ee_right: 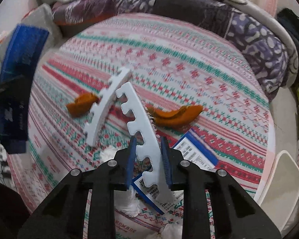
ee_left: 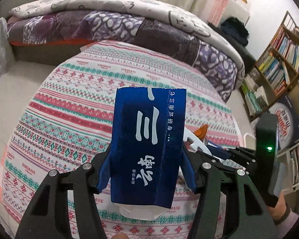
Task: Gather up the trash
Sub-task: 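Grasp the blue box with the left tool while the right tool grasps the white plastic comb, then carry the white comb and blue box toward the bin with both tools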
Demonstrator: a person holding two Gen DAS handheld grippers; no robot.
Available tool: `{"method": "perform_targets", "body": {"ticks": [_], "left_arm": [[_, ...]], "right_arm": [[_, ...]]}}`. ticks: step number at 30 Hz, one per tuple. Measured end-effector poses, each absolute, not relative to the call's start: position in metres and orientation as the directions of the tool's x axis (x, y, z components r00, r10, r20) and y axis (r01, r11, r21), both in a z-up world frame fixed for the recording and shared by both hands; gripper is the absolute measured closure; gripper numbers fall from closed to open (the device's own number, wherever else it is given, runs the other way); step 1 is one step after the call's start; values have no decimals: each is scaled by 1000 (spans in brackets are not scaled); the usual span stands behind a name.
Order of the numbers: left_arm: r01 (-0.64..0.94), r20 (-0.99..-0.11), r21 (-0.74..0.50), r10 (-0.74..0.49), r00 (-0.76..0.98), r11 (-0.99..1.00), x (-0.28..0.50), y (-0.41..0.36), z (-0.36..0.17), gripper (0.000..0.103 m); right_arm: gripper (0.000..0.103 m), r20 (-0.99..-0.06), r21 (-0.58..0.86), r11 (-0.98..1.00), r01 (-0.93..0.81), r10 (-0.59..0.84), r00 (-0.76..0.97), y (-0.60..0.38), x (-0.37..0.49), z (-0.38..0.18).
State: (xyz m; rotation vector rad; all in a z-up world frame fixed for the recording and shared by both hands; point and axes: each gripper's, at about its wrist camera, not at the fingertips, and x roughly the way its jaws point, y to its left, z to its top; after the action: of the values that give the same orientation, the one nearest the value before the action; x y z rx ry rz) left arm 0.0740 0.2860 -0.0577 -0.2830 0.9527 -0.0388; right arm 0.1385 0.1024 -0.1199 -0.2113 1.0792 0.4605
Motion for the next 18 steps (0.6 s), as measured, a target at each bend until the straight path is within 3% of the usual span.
{"method": "perform_targets", "body": {"ticks": [9,18], "left_arm": [[-139,-736,-290,-128,665,947,77,286,-43,44],[-204,-649,-162,52,759,965,74,257,-28,44]], "right_arm": [[79,-764,99,916,-390,321,560,92,125,-73],[79,-664,89,948,-305,285,692,77,119,-49]]}}
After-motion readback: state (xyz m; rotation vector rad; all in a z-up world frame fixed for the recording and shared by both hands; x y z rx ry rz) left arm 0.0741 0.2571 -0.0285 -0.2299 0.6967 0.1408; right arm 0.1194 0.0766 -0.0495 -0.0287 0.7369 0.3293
